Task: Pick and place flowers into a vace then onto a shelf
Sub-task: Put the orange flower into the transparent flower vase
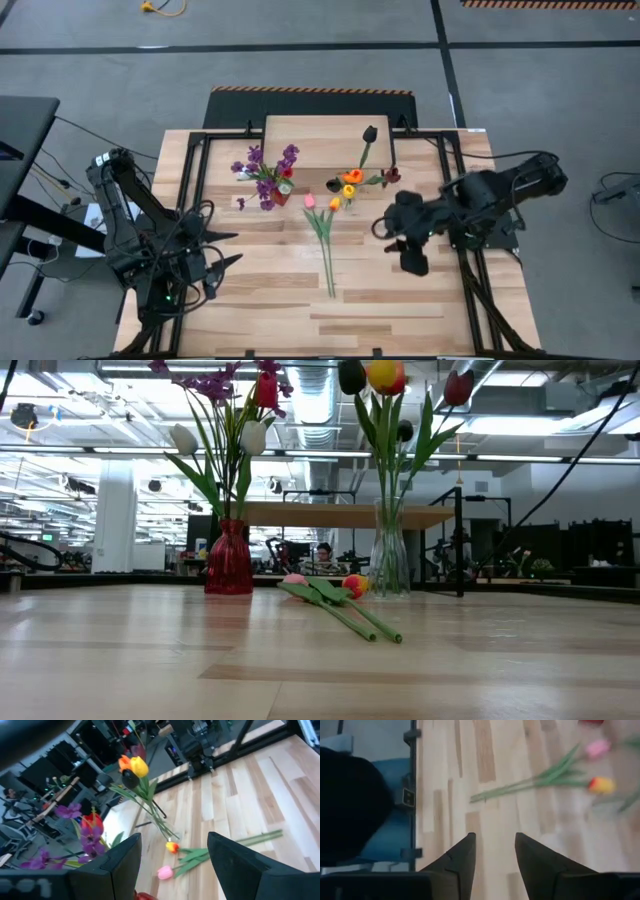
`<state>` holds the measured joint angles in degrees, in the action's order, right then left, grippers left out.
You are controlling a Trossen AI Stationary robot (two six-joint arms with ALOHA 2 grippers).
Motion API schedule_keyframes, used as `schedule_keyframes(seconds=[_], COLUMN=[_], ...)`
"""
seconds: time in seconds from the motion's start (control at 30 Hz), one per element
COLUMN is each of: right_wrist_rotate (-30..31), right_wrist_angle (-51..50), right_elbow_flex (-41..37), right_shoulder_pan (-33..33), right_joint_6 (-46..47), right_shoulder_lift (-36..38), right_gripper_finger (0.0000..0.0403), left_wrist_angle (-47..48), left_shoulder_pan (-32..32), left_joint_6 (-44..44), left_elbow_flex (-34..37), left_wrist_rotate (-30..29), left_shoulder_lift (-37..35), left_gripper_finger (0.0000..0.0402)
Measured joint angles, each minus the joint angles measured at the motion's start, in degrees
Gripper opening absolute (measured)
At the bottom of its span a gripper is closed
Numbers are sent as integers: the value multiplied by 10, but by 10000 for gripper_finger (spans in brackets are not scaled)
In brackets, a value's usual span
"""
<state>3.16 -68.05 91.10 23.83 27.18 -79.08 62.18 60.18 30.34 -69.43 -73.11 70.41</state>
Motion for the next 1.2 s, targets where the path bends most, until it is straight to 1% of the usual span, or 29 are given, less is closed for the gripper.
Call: schedule_keyframes(seconds=[0.1,0.17,0.3,0.4,0.53,0.63,0.73,0.83,0.97,1.07,1.2], right_wrist_rotate=[7,31,106,169,223,260,272,272,272,295,315], right_wrist_angle=[10,14,19,35,61,78,88,114,186,226,255], right_elbow_flex=[-22,-40,-63,-75,-78,-78,-78,-78,-78,-78,-77], right_shoulder_pan=[21,37,60,73,89,99,106,106,106,101,89], right_joint_6=[62,107,183,259,370,452,510,537,535,527,521], right_shoulder_lift=[-17,-34,-83,-128,-192,-236,-272,-301,-327,-344,-366], right_gripper_finger=[128,129,130,128,127,127,125,122,121,121,120], left_wrist_angle=[0,0,0,-2,-9,-26,-40,-51,-64,-67,-67], left_shoulder_pan=[0,0,0,0,0,0,0,0,0,0,0], left_joint_6=[-2,-2,-2,2,14,25,30,30,28,26,34], left_elbow_flex=[0,0,0,0,0,0,0,0,0,0,0], left_wrist_rotate=[17,24,26,27,18,-2,-19,-24,-24,-22,-20], left_shoulder_lift=[0,0,0,0,0,0,0,0,0,0,0], left_gripper_finger=[219,219,219,219,219,219,219,219,219,219,219])
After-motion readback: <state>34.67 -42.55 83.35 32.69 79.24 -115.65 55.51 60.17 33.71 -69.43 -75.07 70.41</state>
